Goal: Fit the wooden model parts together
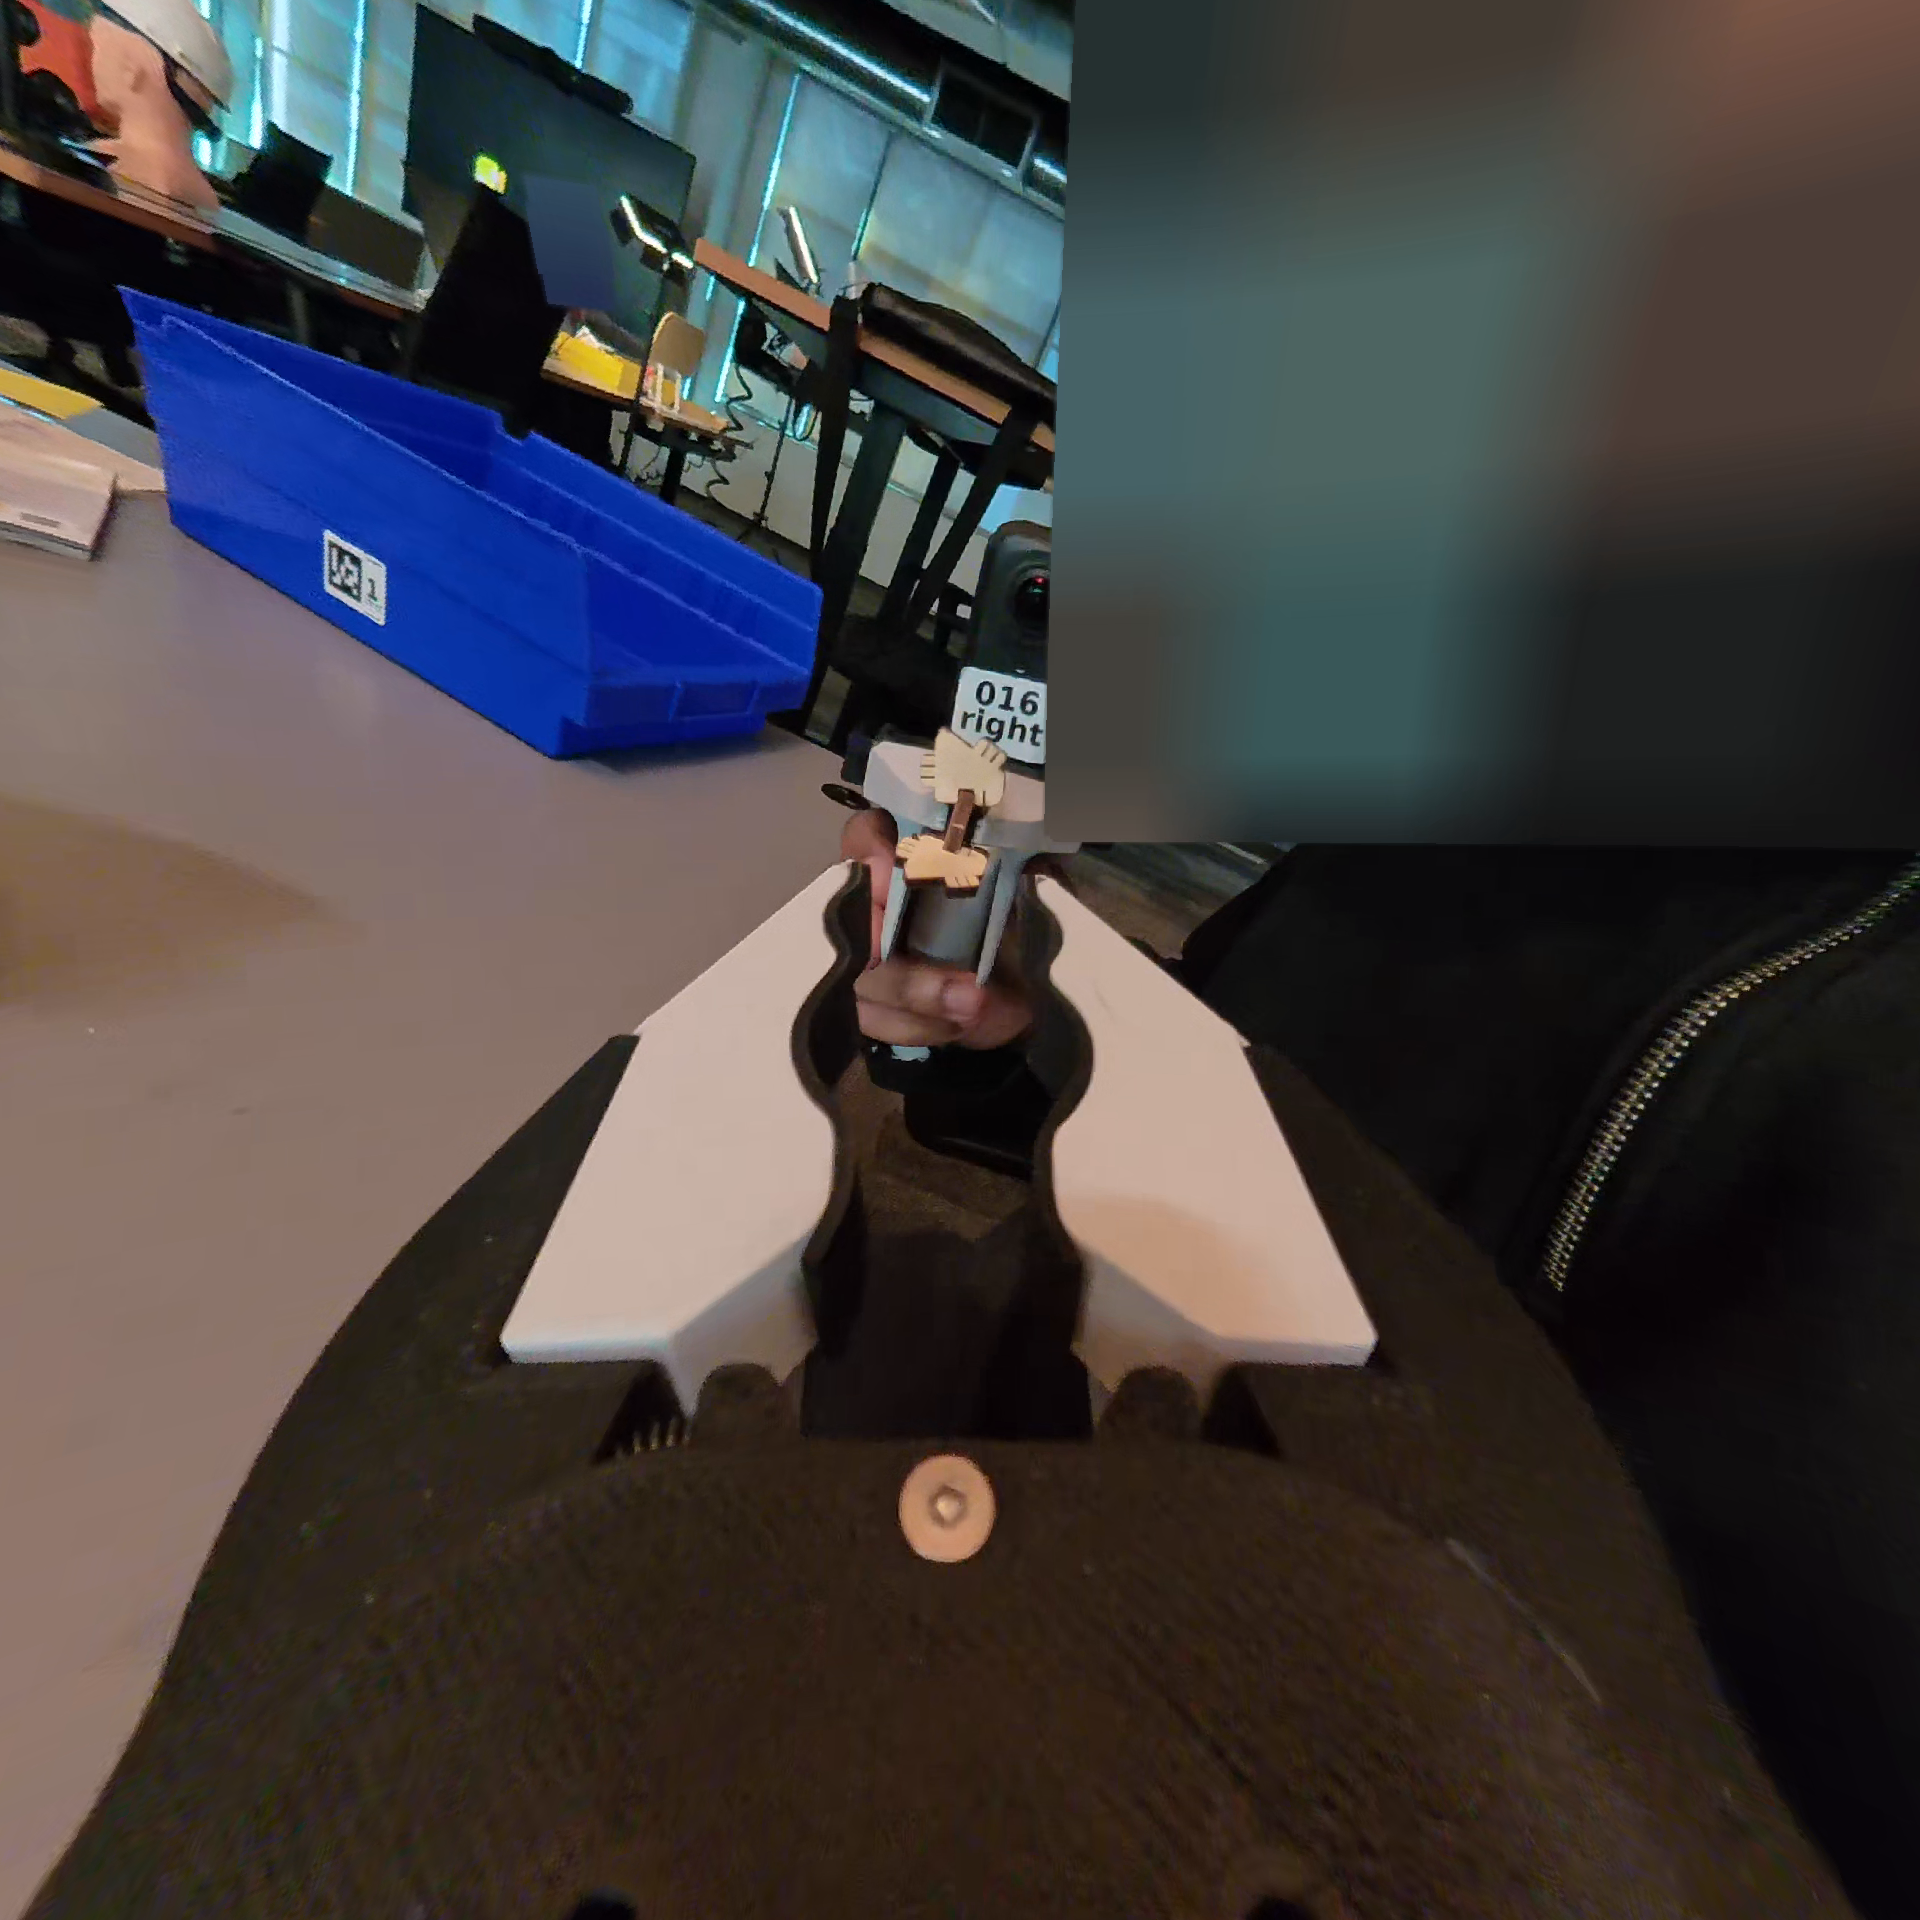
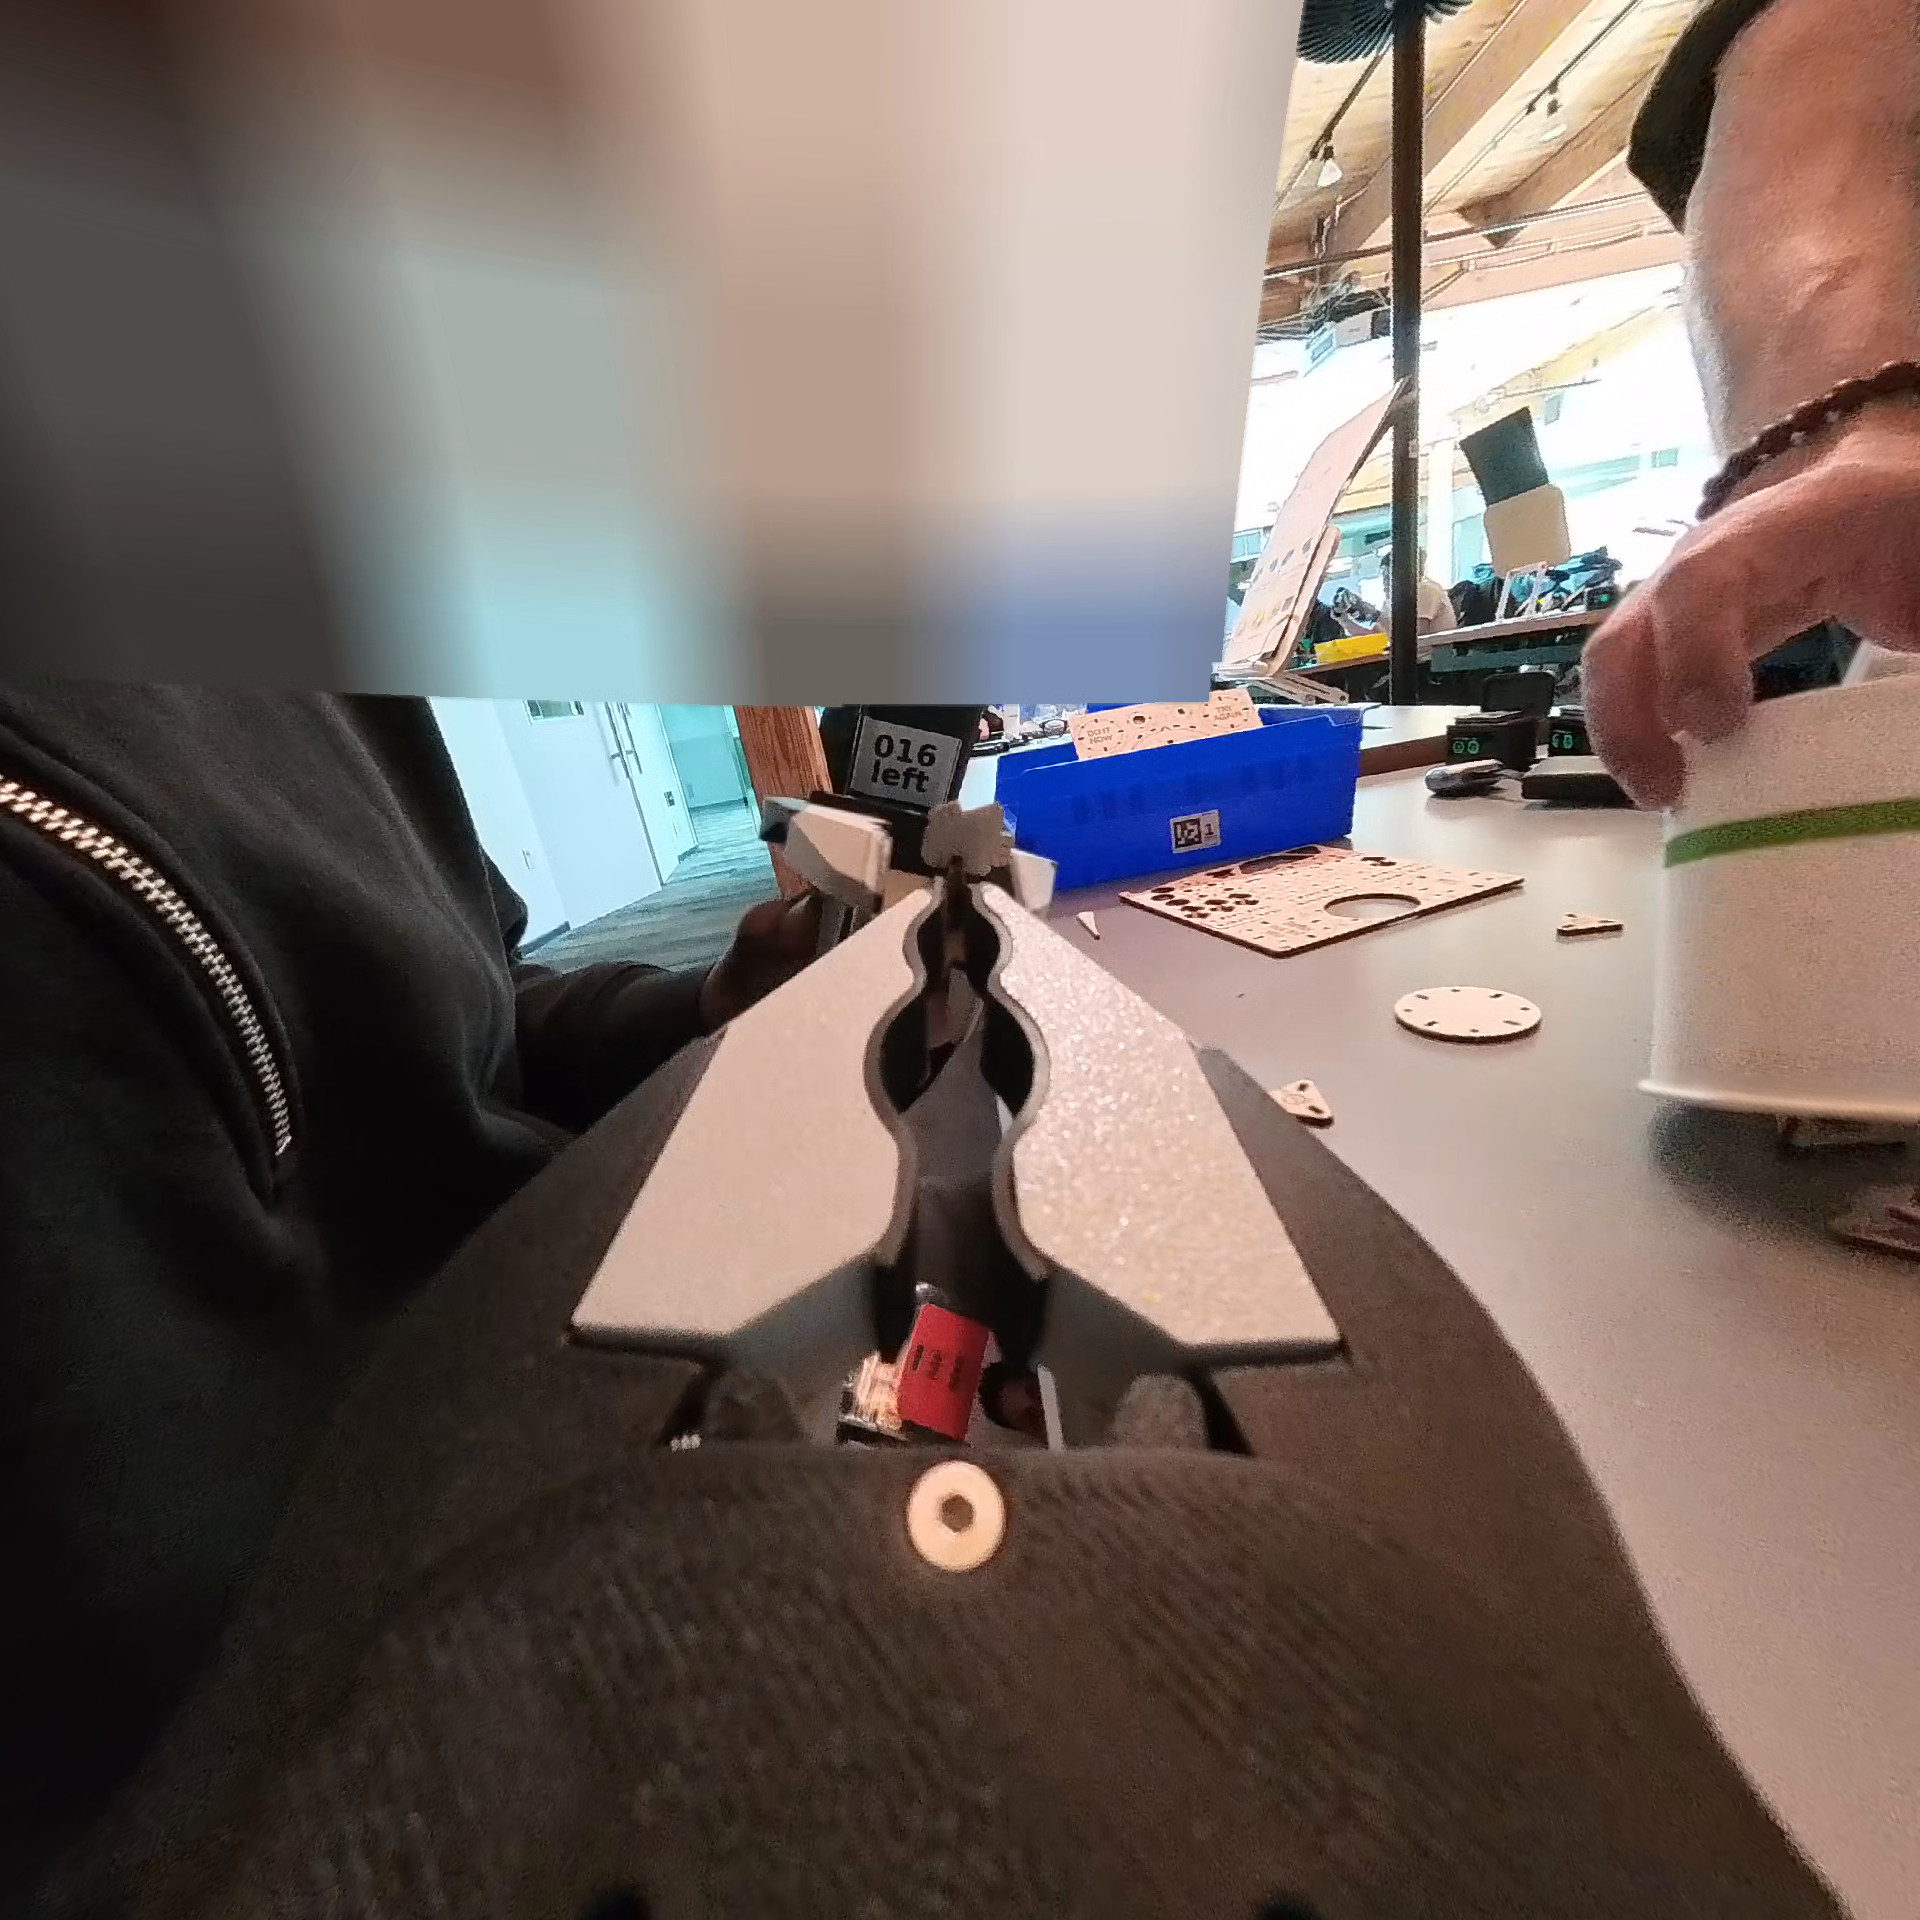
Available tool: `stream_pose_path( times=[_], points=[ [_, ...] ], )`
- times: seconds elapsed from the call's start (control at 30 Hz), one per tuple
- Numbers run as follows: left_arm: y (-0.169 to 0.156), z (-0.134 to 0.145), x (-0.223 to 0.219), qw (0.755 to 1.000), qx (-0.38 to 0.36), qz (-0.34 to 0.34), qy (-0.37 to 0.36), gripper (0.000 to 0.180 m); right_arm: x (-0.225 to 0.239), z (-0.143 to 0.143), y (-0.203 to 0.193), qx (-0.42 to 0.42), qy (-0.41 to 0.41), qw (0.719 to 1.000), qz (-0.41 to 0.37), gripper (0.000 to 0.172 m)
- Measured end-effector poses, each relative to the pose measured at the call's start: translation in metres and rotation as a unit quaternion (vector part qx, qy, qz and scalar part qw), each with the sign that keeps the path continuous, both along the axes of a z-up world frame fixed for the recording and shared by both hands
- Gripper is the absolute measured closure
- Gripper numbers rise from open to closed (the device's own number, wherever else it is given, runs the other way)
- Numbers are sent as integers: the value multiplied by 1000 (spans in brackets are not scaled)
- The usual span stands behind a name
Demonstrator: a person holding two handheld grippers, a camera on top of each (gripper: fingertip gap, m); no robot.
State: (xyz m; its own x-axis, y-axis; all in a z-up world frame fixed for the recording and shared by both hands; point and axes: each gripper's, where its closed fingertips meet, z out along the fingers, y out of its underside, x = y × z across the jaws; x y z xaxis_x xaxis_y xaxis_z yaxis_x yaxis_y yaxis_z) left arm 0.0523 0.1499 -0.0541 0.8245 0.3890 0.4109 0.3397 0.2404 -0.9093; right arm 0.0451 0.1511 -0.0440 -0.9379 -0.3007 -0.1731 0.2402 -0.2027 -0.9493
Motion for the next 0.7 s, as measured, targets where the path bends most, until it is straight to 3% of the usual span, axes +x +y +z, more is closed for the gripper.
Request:
stream_pose_path(
  times=[0.17,0.7],
  points=[
    [1,1,0,1000,4,4,2,164,2,1,-1,-7,1,1000,1,172],
    [2,1,5,1000,11,-12,-8,167,7,1,1,-7,-36,998,44,172]
  ],
)
